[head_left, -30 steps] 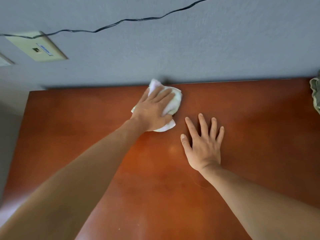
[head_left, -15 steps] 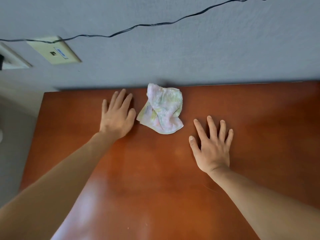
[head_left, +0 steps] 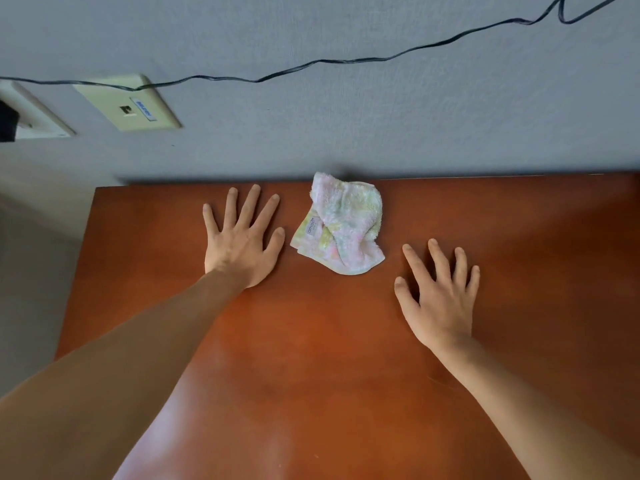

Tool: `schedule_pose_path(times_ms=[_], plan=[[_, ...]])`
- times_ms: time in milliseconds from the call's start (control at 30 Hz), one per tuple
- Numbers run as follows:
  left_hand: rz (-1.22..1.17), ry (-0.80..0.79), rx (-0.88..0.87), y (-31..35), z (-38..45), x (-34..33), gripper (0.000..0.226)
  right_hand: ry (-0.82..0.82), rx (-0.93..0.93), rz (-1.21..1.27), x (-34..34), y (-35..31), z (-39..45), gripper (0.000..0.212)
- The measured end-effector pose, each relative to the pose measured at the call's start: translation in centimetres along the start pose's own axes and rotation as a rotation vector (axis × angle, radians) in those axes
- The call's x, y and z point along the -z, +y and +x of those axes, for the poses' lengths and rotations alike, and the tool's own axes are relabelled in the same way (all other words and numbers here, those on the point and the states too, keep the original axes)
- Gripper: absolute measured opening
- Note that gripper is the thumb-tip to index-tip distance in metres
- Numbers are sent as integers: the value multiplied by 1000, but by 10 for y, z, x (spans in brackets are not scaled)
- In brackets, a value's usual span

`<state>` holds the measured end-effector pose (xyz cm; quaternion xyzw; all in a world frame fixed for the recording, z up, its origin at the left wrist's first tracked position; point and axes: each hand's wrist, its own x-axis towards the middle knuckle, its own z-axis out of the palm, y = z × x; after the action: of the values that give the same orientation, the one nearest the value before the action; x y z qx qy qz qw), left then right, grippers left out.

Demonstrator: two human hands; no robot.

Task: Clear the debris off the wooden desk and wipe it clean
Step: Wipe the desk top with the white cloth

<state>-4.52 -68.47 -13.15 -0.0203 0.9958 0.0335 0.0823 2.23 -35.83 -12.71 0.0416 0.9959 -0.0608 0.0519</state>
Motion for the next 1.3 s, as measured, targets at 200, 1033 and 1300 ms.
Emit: schedule_pose_path(times_ms=[200,1033,1300], plan=[[-49,5,-24,-2,0,0,60,105,32,210,35,-102,52,55],[-74,-1,-60,-6,2,0,59,332,117,59,-27,-159,22,51],[-85,7,-57,-5,2,0,57,351,48,49,-27,-137,3,49]])
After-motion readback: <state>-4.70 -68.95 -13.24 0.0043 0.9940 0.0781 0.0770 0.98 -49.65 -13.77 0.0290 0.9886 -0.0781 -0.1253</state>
